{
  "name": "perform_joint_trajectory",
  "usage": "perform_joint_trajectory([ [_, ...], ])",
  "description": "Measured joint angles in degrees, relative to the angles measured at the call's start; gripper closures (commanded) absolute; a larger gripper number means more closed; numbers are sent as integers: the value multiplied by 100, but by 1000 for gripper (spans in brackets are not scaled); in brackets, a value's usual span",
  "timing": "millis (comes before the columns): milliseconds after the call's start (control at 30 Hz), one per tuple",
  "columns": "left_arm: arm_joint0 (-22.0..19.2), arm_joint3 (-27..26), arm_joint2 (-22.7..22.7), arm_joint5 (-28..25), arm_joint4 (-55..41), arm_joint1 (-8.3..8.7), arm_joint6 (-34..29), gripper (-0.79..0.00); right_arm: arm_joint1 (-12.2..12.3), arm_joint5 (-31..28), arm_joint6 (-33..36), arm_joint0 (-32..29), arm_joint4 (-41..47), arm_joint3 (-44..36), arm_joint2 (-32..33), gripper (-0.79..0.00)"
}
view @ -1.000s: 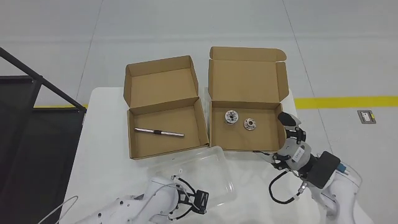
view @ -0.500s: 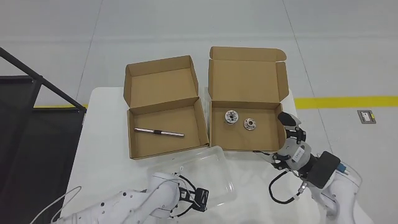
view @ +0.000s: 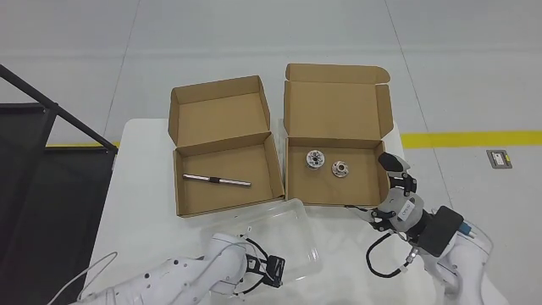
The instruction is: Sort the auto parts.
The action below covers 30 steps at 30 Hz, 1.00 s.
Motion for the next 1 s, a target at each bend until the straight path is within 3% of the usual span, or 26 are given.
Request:
perform_joint_trajectory([
  [300,25,191,3,-61,52,-114,60,-332,0,0,0,0,0,0,0,-785],
  [467,23,269,4,-65,67,-162,65,-175,0,0,0,0,0,0,0,-785],
  [533,20,281,-5,-57,70,-176,57,-6,0,0,0,0,0,0,0,-785],
  [667,14,147,-114,-14,102,-172,57,0,0,0,0,0,0,0,0,-785],
  [867,114,-425,-560,238,280,41,205,0,0,0,0,0,0,0,0,-785],
  [1000,379,-1084,-1219,826,726,381,620,0,0,0,0,0,0,0,0,-785],
])
